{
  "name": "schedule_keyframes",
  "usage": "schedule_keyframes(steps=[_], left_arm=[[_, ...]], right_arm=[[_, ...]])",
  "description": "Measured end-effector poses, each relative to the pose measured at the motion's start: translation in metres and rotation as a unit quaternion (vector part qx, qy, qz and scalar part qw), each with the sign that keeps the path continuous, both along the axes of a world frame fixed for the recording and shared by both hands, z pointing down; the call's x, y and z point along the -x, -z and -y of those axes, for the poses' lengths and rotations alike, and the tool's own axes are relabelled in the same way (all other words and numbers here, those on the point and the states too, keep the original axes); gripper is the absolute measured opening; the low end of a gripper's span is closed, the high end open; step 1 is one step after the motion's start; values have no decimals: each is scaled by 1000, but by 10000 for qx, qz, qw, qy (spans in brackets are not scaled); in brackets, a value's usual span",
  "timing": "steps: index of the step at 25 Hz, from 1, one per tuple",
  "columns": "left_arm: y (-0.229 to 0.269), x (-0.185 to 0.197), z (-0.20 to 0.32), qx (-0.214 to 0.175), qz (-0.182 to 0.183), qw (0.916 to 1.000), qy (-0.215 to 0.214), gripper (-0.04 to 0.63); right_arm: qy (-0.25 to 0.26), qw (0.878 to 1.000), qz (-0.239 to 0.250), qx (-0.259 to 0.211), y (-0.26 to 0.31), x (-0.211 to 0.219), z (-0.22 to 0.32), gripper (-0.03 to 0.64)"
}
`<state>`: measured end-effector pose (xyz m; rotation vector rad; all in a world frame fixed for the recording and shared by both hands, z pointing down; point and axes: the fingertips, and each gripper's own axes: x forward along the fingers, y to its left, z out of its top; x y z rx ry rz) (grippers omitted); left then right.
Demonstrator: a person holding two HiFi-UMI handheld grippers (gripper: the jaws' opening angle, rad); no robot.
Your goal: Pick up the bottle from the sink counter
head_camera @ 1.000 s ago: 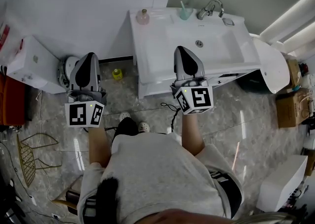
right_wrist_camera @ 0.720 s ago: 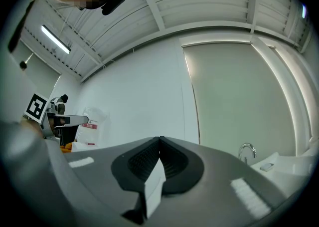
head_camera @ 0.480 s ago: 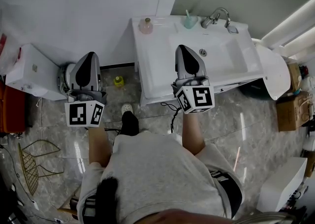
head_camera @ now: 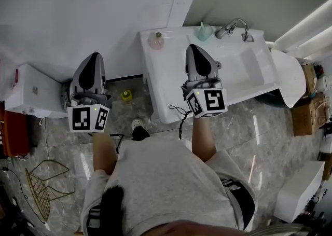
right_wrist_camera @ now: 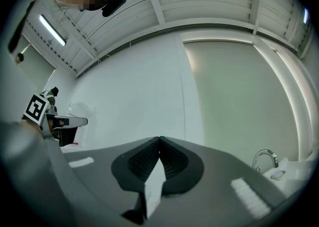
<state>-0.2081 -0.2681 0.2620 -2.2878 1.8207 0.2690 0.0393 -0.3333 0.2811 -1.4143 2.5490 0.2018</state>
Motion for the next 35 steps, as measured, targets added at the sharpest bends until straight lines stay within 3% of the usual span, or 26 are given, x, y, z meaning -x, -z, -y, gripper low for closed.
schedule_keyframes(steps=[13, 28, 35], left_arm=[[-10, 39, 98, 189, 28, 9991, -375, 8], [-66, 57, 155, 669, -49, 9944, -814, 8], [-82, 59, 159, 789, -2, 9925, -929, 8]], right_arm=[[-309, 9993, -25, 224, -15, 41, 88, 11], [-264, 9913, -102, 1284, -131, 79, 144, 11], [-398, 9844, -386, 1671, -188, 86, 168, 12]])
